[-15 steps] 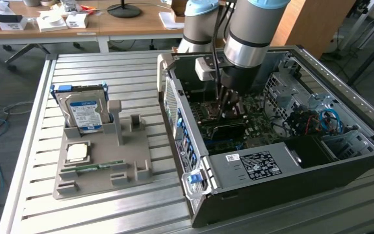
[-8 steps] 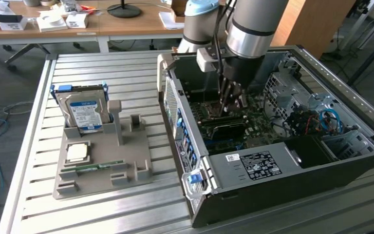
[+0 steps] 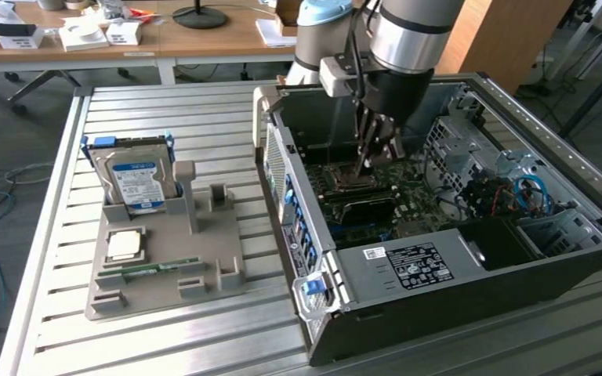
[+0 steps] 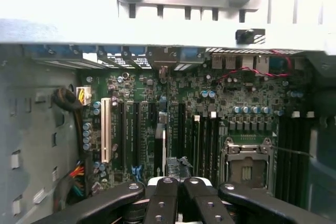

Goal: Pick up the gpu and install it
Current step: 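Press down on the gpu until it lock into place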

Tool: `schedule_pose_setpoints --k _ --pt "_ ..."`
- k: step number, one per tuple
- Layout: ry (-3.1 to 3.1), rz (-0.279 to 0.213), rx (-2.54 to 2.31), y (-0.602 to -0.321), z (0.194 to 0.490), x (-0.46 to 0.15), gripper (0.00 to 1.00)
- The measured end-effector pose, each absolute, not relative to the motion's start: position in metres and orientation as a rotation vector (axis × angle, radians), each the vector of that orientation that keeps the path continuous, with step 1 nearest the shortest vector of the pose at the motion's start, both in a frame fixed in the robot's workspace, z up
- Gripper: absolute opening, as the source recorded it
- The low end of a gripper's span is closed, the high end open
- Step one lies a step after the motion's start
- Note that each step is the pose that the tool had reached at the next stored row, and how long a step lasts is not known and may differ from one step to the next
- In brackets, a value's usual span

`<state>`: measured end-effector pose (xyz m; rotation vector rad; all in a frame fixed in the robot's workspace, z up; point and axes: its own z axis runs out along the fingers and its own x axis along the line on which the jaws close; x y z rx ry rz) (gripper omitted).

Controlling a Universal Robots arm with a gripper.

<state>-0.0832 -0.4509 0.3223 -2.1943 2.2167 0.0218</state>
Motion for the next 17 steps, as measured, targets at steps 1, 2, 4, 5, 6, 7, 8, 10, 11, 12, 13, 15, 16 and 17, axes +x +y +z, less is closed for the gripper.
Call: schedule_pose_setpoints --k 1,2,4,5,6,7,8,10,11,12,13,15,16,17 --pt "2.217 0.022 -2.194 -0.451 0.324 -0.083 0.11" --pt "2.217 0.022 -2.194 -0.451 0.326 -0.083 0.11" --pt "2.217 0.022 -2.194 -0.451 0.328 -0.083 0.11" --pt "2.217 0.022 -2.194 -0.451 0.328 -0.083 0.11" --pt "2.217 0.022 -2.194 -0.451 0.328 -0.083 0.11" --pt "2.217 0.022 -2.194 -0.451 0.328 -0.083 0.11" --pt "2.217 0.022 -2.194 -0.451 0.328 -0.083 0.11" --pt "2.217 0.022 -2.195 -0.451 0.329 -0.081 0.11" --pt "2.217 0.022 -2.194 -0.451 0.329 -0.08 0.11" --pt "2.217 0.022 -2.194 -0.451 0.328 -0.078 0.11" --pt "2.217 0.022 -2.194 -0.451 0.328 -0.077 0.11" --pt "2.217 0.022 -2.194 -0.451 0.328 -0.074 0.11" --pt "2.217 0.022 -2.194 -0.451 0.328 -0.072 0.11" --pt "2.217 0.022 -2.194 -0.451 0.328 -0.071 0.11"
